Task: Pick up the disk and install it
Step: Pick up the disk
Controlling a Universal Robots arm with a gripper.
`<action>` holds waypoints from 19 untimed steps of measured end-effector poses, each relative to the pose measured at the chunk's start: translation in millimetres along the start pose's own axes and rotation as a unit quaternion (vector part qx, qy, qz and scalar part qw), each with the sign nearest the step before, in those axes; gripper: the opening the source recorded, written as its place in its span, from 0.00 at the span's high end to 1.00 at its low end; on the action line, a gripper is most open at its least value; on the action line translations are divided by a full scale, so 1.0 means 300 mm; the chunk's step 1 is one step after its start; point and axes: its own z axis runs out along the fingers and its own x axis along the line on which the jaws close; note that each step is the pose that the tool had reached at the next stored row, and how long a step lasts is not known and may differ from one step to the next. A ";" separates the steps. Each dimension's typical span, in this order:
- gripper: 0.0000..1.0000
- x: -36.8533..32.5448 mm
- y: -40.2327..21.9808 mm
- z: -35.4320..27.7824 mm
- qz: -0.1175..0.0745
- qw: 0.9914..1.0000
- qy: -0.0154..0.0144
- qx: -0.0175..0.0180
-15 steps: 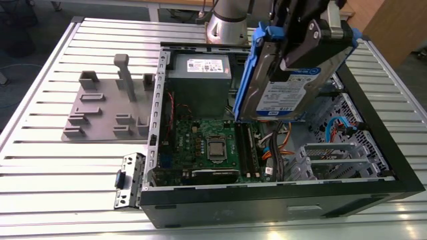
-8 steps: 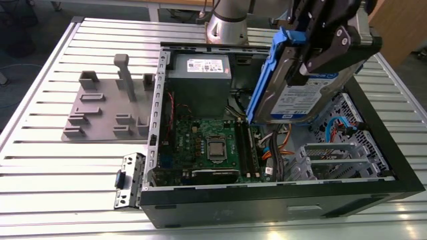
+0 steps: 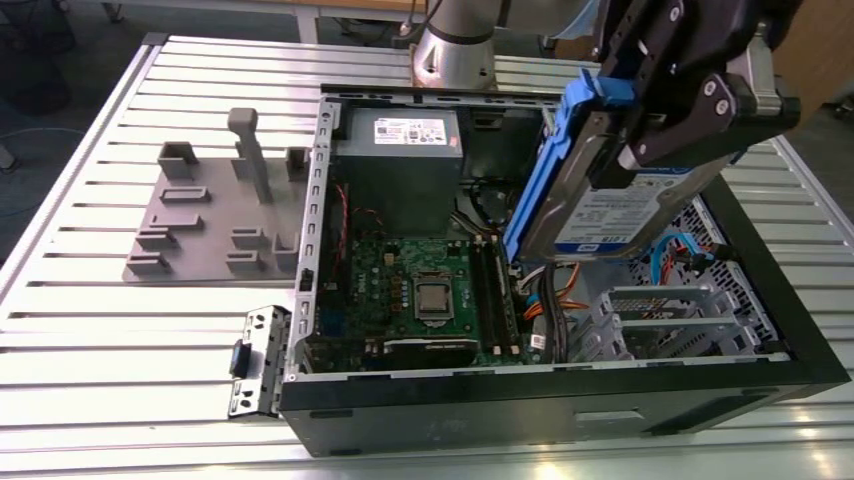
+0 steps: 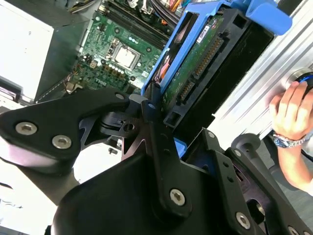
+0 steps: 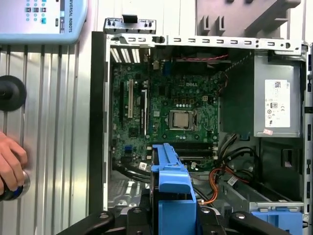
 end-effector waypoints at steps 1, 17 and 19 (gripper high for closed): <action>0.64 0.006 -0.002 0.000 0.000 1.000 0.000 0.000; 0.64 0.082 -0.047 0.000 0.000 1.000 0.000 -0.001; 0.64 0.090 -0.061 -0.001 0.000 1.000 0.000 -0.001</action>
